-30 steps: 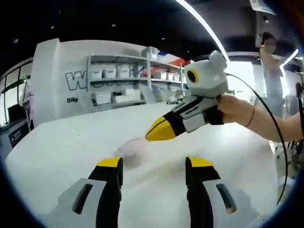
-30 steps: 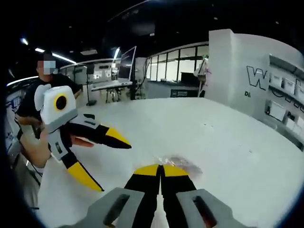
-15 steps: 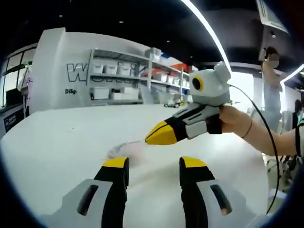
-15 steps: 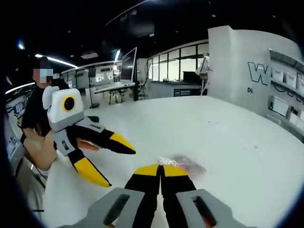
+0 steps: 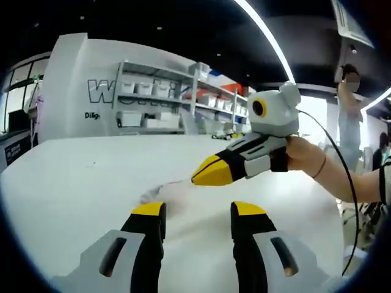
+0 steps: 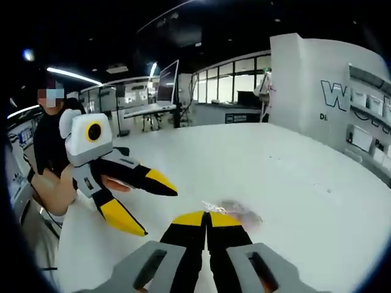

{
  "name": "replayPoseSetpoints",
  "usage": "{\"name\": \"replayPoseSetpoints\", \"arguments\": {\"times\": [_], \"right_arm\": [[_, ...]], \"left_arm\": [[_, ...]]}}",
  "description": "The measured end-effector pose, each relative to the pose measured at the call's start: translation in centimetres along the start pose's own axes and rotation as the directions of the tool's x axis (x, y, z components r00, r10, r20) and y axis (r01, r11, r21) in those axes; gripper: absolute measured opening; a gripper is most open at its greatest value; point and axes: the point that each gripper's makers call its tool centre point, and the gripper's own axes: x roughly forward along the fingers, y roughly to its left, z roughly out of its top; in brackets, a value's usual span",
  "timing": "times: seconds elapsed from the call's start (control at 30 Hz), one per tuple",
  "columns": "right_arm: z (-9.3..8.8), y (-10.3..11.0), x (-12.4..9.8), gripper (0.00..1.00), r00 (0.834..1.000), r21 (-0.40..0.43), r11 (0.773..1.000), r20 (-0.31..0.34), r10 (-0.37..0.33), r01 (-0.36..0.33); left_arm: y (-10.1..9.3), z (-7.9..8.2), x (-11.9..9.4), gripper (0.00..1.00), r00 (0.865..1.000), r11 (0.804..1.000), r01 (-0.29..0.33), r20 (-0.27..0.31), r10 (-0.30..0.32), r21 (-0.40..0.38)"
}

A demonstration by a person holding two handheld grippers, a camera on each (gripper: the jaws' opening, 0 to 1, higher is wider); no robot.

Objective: Open the resealable bag by pulling the two sides of the seal apart until the entire bag opening is separated and visibly accessible.

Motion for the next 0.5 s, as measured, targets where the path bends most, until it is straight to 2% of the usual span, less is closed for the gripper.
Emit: {"name": "replayPoseSetpoints", "arguments": {"times": [0.07,0.23,0.37,0.5], "right_arm": [[0.1,0.0,0.1,0.0,1.0,-0.031,1.0,-0.03,-0.002,0.001],[0.8,0.3,0.2,0.0,0.998,-0.042,0.999,-0.053,0.016,-0.018],[0.8,0.9,0.3,0.0,0.998,0.014,0.998,-0.04,0.058,-0.058],[0.6,1.0,0.3,0.0,0.996,0.022,0.997,-0.043,0.072,-0.071]], "left_arm": [[0.0,0.0,0.0,0.43,1.0,1.0,0.002,0.001,-0.002,-0.003],[-0.1,0.1,0.0,0.43,1.0,1.0,0.005,0.008,-0.005,-0.014],[-0.2,0.2,0.0,0.43,1.0,0.999,0.018,0.018,-0.018,-0.032],[0.2,0.4,0.0,0.43,1.0,0.999,0.019,0.023,-0.018,-0.036]]}}
